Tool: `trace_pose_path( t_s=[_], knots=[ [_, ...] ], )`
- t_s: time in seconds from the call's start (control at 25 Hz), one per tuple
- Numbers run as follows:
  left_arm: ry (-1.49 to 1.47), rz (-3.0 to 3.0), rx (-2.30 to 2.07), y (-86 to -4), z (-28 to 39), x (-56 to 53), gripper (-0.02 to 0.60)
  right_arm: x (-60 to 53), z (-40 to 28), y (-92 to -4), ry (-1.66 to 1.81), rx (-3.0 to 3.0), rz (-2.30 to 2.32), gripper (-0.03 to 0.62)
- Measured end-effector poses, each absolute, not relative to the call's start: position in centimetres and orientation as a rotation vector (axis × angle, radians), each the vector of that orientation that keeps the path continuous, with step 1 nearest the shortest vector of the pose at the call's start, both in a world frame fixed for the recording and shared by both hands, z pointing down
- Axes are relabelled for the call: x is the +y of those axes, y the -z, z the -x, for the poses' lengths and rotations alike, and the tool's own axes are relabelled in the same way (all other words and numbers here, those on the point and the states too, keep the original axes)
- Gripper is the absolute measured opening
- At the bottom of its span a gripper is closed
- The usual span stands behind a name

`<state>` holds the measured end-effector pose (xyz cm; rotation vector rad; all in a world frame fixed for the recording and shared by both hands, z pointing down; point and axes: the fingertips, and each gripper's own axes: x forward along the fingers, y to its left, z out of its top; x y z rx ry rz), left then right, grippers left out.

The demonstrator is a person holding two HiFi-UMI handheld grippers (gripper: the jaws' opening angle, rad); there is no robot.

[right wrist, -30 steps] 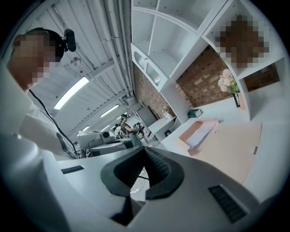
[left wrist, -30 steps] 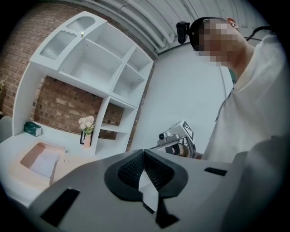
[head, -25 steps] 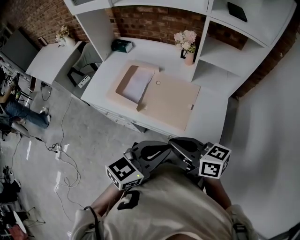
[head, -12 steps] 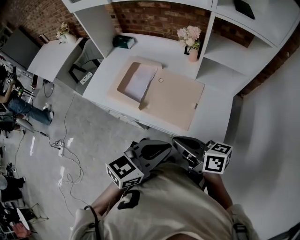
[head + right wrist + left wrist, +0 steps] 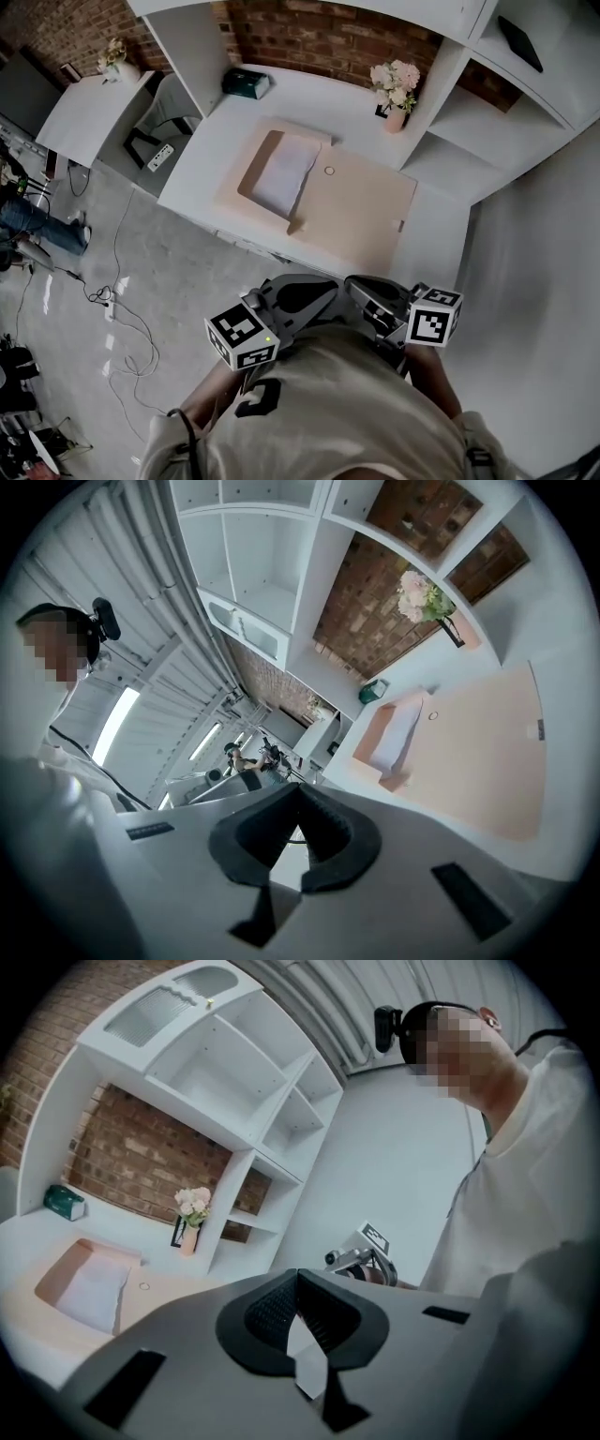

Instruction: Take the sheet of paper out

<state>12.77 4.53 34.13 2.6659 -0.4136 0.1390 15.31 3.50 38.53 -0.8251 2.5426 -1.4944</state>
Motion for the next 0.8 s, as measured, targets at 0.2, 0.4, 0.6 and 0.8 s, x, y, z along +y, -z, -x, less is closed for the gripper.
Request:
trace_pose_path(
  t_s=[0.2, 0.4, 0.6, 0.8],
  knots=[
    [-0.015, -2.540, -0.485, -34.6, -8.3, 0.0, 0.018, 1.1, -13.0, -38.8, 1.520, 2.586, 0.864, 0.026],
    [0.013, -2.492, -0.580, -35.3, -4.6, -3.5, 0.018, -0.9, -11.6, -38.6, 1.537, 2.603, 0.931, 0.026],
    [0.005, -2.540, -0.713, -34.7, -0.1, -7.8, 0.018, -2.7, -10.6, -38.1, 1.531, 2.615, 0.989, 0.026],
    [0.021, -2.537, -0.792, -34.8, 3.3, -10.1, 0.018, -4.0, -9.1, -38.2, 1.547, 2.593, 1.024, 0.026]
  ],
)
